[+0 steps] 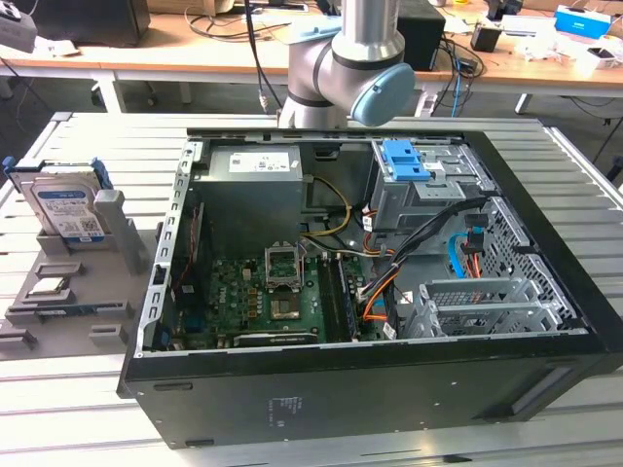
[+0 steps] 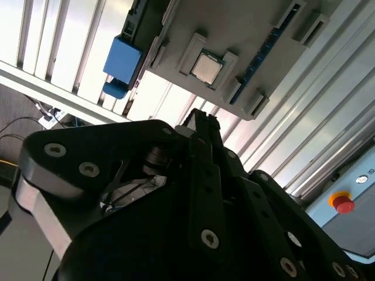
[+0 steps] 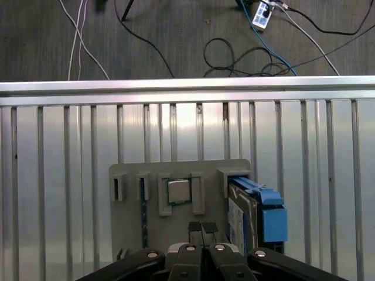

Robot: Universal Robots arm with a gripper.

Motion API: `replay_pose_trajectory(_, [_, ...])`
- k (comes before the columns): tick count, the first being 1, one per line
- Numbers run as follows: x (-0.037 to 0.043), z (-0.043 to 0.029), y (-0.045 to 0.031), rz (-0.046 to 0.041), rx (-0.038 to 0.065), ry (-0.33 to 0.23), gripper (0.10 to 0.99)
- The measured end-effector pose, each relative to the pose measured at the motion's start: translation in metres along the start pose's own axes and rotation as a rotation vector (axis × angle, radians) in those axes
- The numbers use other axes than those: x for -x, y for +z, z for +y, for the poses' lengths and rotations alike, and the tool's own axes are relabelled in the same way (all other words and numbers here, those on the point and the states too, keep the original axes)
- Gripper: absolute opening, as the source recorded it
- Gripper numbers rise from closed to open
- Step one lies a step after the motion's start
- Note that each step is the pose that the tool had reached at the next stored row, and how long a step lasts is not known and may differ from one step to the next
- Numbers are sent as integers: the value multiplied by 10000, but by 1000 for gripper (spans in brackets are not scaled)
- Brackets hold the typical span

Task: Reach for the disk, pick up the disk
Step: 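Pick up the disk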

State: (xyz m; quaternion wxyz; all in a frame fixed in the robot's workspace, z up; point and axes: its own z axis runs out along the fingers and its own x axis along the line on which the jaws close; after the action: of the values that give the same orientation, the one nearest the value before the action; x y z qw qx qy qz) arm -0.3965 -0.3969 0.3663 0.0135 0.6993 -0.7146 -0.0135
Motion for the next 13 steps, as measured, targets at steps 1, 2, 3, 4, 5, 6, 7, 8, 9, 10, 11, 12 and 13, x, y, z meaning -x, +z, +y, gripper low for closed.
replay_pose_trajectory(1, [0, 0, 0, 0, 0, -1, 235])
replay_pose_trajectory(2, [0, 0, 0, 0, 0, -1, 298])
replay_pose_trajectory(3, [0, 0, 0, 0, 0, -2, 298])
replay_pose_trajectory(4, [0, 0, 0, 0, 1, -2, 298])
replay_pose_trajectory(5, [0, 0, 0, 0, 0, -3, 420])
replay_pose_trajectory(6, [0, 0, 0, 0, 0, -3, 420])
replay_pose_trajectory(7, [0, 0, 0, -1, 0, -4, 482])
replay_pose_trajectory(8, [26, 0, 0, 0, -1, -2, 482])
replay_pose_trajectory(9, [62, 1, 0, 0, 0, -4, 482])
replay_pose_trajectory(10, [101, 1, 0, 0, 0, -6, 482])
replay_pose_trajectory(11, [154, -3, 0, 1, 0, -13, 482])
replay_pose_trajectory(12, [191, -6, 0, 0, -1, -18, 482])
replay_pose_trajectory(13, [220, -9, 0, 1, 0, -24, 482])
